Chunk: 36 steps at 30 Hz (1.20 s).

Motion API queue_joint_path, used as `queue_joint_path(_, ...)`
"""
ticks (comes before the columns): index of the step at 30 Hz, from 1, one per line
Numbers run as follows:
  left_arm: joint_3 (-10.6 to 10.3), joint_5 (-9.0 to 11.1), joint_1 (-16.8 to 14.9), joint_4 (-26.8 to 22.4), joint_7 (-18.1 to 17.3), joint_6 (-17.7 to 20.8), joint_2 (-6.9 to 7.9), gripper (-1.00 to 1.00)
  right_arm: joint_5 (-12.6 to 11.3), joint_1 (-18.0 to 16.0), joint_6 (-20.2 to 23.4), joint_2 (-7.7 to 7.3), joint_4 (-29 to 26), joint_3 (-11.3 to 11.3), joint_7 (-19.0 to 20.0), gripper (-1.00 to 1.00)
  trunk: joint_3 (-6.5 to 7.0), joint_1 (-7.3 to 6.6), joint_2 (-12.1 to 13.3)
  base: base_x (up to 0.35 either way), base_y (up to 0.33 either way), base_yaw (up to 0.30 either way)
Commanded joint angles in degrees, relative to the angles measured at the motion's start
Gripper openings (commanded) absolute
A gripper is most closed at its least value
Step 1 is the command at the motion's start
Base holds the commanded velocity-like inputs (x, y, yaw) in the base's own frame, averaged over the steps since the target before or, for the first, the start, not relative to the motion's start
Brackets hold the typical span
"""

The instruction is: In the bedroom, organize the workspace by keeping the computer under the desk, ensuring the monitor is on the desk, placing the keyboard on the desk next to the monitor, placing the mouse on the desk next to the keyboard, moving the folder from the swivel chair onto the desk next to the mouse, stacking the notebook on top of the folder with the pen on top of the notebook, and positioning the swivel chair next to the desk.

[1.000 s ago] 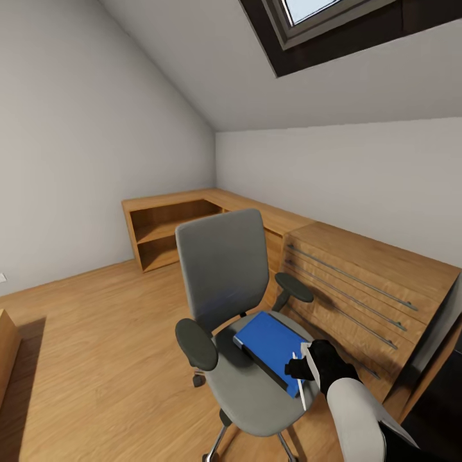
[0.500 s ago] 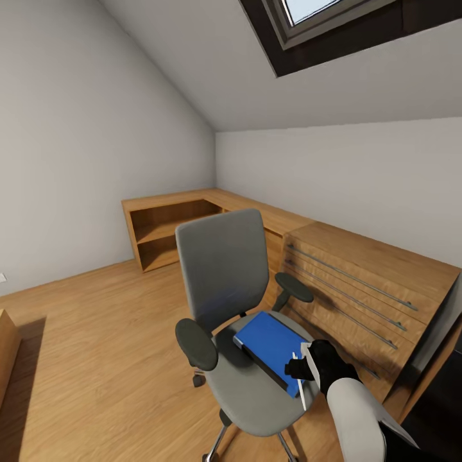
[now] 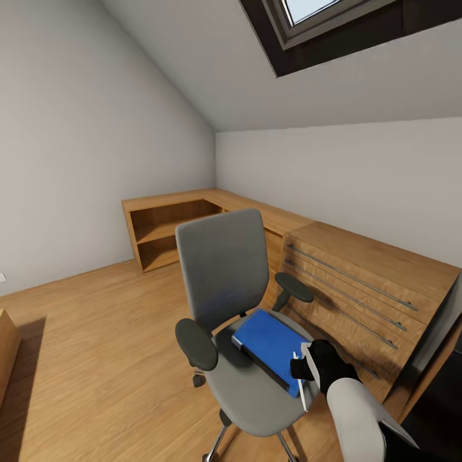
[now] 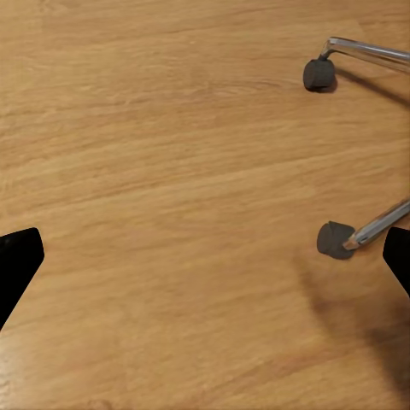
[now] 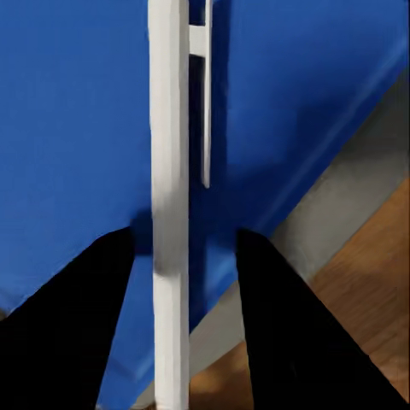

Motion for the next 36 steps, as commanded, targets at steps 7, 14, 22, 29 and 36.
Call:
queue_joint_path(7, 0.1, 0.5, 0.0, 0.0, -0.3, -0.1, -0.02, 1.0, 0.6, 0.0, 0.2, 0.1, -0.1, -0.4, 0.1, -1.0, -0.06, -0.01, 0.0, 0.0, 0.0, 0.0)
queue_joint_path(14, 0.1, 0.5, 0.0, 0.0, -0.3, -0.1, -0.02, 1.0, 0.6, 0.0, 0.2, 0.1, -0.1, -0.4, 0.1, -1.0, -0.06, -0.01, 0.0, 0.0, 0.0, 0.0)
queue_joint_path(22, 0.1, 0.5, 0.0, 0.0, -0.3, -0.1, 0.01, 1.0, 0.6, 0.0, 0.2, 0.1, -0.2, -0.4, 0.1, -1.0, -0.06, -0.01, 0.0, 0.0, 0.0, 0.0)
queue_joint_path(29, 0.0, 0.5, 0.0, 0.0, -0.4, -0.1, -0.01, 1.0, 0.6, 0.0, 0.2, 0.06, -0.2, -0.4, 0.1, -1.0, 0.3, -0.45, 0.8, 0.0, 0.0, 0.0)
queue_joint_path(36, 0.0, 0.5, 0.0, 0.0, -0.4, -0.1, -0.02, 1.0, 0.6, 0.0, 0.2, 0.09, -0.2, -0.4, 0.1, -1.0, 1.56, -1.98, 3.6, 0.0, 0.0, 0.0)
